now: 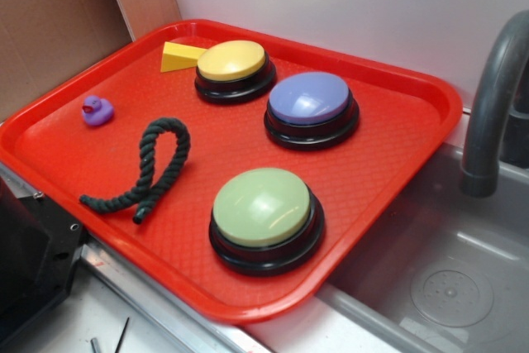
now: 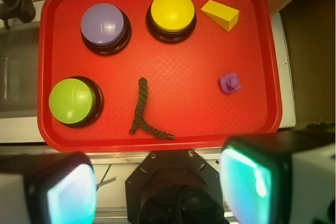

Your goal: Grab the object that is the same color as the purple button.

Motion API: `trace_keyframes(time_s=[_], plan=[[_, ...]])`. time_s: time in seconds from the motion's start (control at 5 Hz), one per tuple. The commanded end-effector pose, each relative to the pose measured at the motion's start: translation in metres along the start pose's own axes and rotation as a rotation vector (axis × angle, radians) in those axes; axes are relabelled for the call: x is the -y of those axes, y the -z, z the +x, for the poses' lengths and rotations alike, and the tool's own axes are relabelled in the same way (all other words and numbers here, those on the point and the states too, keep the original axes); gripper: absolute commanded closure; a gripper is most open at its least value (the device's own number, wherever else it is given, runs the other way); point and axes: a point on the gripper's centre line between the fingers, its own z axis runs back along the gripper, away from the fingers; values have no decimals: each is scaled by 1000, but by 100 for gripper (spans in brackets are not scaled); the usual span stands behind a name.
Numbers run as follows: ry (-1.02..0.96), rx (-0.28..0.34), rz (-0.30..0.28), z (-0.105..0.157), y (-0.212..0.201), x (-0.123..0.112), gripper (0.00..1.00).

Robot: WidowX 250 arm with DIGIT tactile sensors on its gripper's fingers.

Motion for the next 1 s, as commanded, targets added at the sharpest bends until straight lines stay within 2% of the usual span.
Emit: trace_keyframes(time_s=[0.0,0.2,0.4,0.6,0.8], plan=[[0,0,0,0,0,0,0],[-21,-5,-1,9,37,-50,0],[66,49,9,17,60,-93,0],[78,73,10,15,89,-121,0],[65,38,40,16,121,-136,0]])
